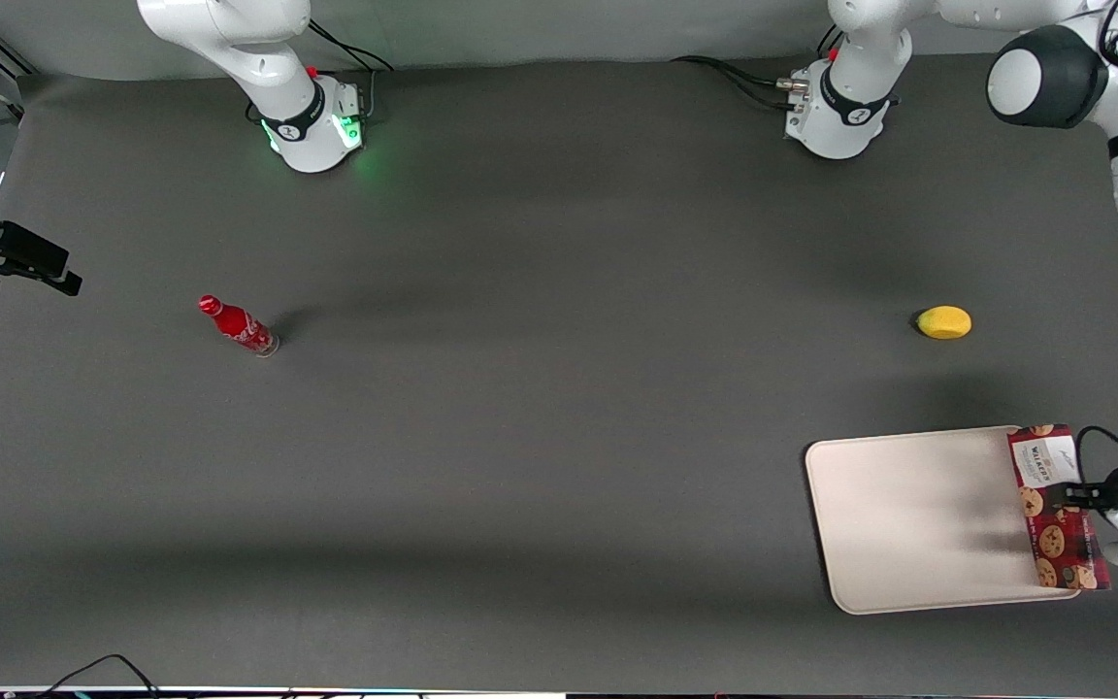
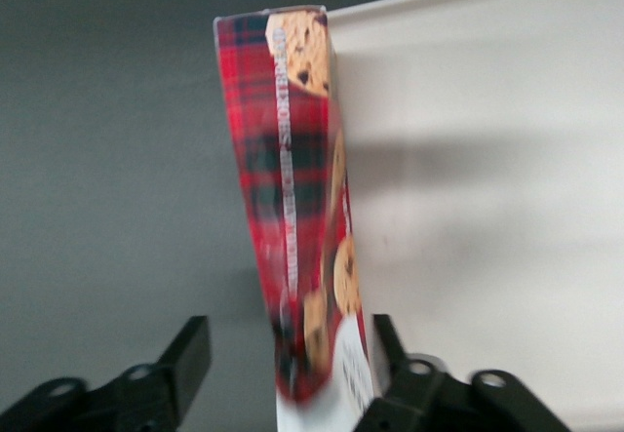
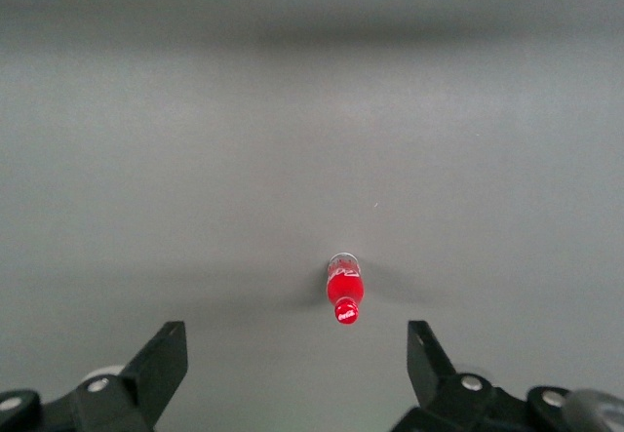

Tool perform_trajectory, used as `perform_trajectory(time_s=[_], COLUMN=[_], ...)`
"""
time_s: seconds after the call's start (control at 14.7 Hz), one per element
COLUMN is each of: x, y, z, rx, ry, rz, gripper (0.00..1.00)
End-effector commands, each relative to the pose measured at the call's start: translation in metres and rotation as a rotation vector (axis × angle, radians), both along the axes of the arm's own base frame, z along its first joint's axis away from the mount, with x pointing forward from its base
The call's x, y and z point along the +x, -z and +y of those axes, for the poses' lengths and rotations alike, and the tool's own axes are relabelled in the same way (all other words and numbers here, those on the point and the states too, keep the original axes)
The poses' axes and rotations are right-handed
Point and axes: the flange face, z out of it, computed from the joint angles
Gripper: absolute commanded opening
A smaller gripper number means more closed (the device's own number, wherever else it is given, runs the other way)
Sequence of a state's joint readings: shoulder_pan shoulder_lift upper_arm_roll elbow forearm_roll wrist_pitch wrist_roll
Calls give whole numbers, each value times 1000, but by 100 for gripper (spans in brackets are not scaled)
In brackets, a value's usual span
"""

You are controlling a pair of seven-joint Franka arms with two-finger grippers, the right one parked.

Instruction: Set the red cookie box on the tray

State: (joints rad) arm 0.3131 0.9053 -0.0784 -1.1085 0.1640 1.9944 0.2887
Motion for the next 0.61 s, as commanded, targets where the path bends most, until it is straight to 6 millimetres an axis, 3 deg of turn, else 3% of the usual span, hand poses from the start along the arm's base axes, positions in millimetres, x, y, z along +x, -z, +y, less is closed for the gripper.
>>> perform_trajectory(time_s=[0.0,0.2,0.34,0.55], x=[-21,-52,-78,-118], y=[-123,-228,-280,-331], z=[-11,-38,-74,-132], rx=[3,25,24,-46], ry=[3,-39,-58,-113], rz=[53,42,85,136], gripper=[100,100,100,100])
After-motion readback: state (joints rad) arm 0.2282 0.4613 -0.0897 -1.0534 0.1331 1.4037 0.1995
